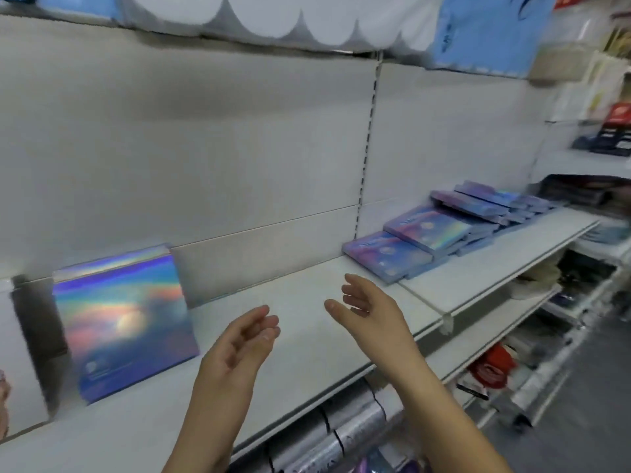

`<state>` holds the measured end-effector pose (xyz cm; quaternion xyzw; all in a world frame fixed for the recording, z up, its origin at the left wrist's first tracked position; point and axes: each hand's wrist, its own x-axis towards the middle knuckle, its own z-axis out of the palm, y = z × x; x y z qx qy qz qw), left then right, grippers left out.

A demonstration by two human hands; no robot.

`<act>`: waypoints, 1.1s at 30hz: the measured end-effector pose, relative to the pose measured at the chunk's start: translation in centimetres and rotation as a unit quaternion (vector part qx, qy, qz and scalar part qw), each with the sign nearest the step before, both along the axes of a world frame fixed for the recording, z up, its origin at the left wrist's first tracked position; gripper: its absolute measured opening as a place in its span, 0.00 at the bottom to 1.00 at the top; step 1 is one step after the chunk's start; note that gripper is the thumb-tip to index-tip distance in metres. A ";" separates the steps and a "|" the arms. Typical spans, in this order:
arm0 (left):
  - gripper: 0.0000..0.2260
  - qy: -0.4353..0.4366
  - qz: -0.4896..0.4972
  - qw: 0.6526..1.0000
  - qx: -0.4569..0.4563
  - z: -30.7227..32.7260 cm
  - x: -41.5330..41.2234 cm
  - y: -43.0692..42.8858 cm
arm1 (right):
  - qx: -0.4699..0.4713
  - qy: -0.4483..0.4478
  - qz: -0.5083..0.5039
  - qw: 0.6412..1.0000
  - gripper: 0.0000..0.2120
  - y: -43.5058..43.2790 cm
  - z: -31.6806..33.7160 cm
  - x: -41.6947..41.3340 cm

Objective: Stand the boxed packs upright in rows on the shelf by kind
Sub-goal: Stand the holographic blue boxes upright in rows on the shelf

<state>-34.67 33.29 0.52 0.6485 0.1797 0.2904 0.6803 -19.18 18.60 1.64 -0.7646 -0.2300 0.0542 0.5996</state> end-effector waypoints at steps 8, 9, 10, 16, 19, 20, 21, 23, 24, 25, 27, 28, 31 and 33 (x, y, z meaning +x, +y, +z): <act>0.11 0.033 -0.074 0.997 -0.016 -0.5 14.6 -12.6 | 0.007 0.013 -0.075 0.997 0.27 -20.3 -0.7 9.6; 0.11 0.035 -0.071 0.997 -0.016 -0.3 16.1 -13.7 | -0.001 0.011 -0.076 0.997 0.28 -21.9 -0.9 10.8; 0.10 0.040 -0.065 0.997 -0.013 -0.2 17.3 -14.5 | -0.007 0.011 -0.077 0.997 0.29 -23.2 -0.9 12.0; 0.11 0.067 -0.021 0.998 0.006 0.3 22.2 -16.1 | -0.021 0.004 -0.055 0.998 0.30 -24.3 -0.7 18.8; 0.12 0.082 -0.003 0.996 0.030 0.5 24.5 -15.0 | -0.036 -0.008 -0.040 0.999 0.31 -22.5 -0.5 22.0; 0.12 0.085 0.007 0.996 0.038 0.5 25.2 -14.5 | -0.045 -0.015 -0.035 0.998 0.31 -21.9 -0.4 23.1; 0.13 0.088 0.018 0.995 0.047 0.5 25.9 -13.9 | -0.055 -0.025 -0.030 0.998 0.31 -21.2 -0.4 24.3; 0.13 0.100 0.039 0.993 0.058 0.3 27.2 -12.5 | -0.073 -0.037 -0.026 0.996 0.30 -19.9 0.0 26.6; 0.13 0.105 0.048 0.992 0.059 0.2 27.8 -11.9 | -0.083 -0.041 -0.022 0.995 0.30 -19.2 0.3 27.8; 0.13 0.110 0.056 0.991 0.060 0.1 28.3 -11.4 | -0.093 -0.049 -0.014 0.994 0.30 -18.5 0.6 28.9; 0.14 0.124 0.063 0.988 0.062 0.0 29.2 -10.6 | -0.113 -0.073 -0.006 0.991 0.30 -17.5 1.3 31.1; 0.15 0.133 0.057 0.988 0.061 0.1 29.7 -10.1 | -0.123 -0.092 -0.008 0.988 0.31 -17.1 1.8 32.2; 0.16 0.180 0.039 0.981 0.067 0.2 31.0 -8.9 | -0.165 -0.159 -0.027 0.973 0.31 -16.1 3.0 35.7; 0.17 0.201 0.059 0.974 0.090 0.1 31.8 -8.4 | -0.219 -0.183 -0.022 0.958 0.33 -15.3 3.4 37.6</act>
